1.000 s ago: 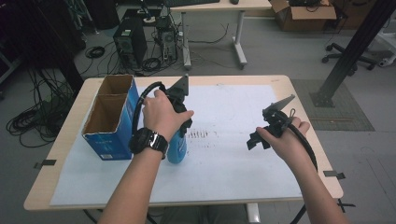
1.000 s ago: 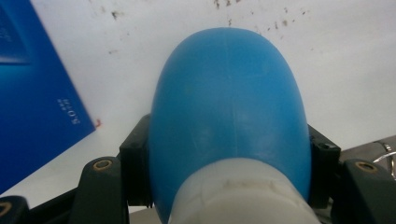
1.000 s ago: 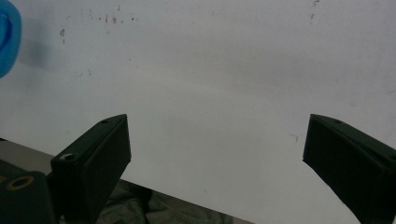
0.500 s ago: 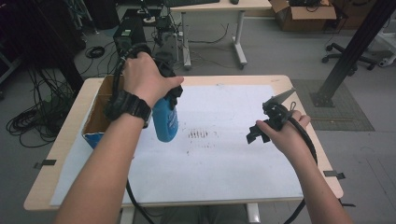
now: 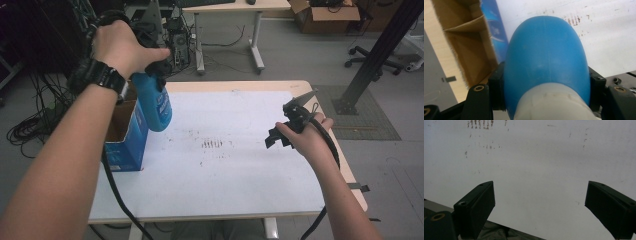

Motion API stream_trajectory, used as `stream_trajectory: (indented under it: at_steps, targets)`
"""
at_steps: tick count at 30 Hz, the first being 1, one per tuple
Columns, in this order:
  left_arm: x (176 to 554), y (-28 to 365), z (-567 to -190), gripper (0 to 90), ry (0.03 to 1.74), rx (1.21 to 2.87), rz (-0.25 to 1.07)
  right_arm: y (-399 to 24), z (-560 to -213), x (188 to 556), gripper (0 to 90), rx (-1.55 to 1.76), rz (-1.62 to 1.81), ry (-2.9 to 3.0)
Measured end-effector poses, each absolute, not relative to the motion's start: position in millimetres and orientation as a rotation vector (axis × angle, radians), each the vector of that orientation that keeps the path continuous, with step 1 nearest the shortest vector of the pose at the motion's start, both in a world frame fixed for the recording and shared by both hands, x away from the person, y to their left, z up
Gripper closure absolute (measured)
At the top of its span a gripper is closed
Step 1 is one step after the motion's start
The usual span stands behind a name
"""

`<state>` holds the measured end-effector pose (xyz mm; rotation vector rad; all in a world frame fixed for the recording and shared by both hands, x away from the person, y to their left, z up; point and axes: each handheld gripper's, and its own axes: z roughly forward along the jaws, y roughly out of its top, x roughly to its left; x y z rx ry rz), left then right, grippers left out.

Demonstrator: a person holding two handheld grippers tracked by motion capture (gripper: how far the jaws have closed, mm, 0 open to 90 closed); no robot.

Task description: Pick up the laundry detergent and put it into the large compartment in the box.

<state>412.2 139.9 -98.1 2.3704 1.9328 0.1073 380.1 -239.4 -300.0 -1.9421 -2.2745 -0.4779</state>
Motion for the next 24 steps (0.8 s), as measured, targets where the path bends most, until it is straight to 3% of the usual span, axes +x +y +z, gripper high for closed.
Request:
stream_trajectory:
  at_steps: [12, 24]
  targets:
    - [416.8, 203.4, -88.4, 37.3, 2.053, 2.294, 0.162, -242.3, -300.5, 386.2, 8.7, -1.961, -0.49, -2.249]
    - [421.6, 241.2, -102.5, 37.3, 2.14, 2.226, 0.17, -244.3, -304.2, 388.5, 8.9, -1.974, -0.48, -2.239]
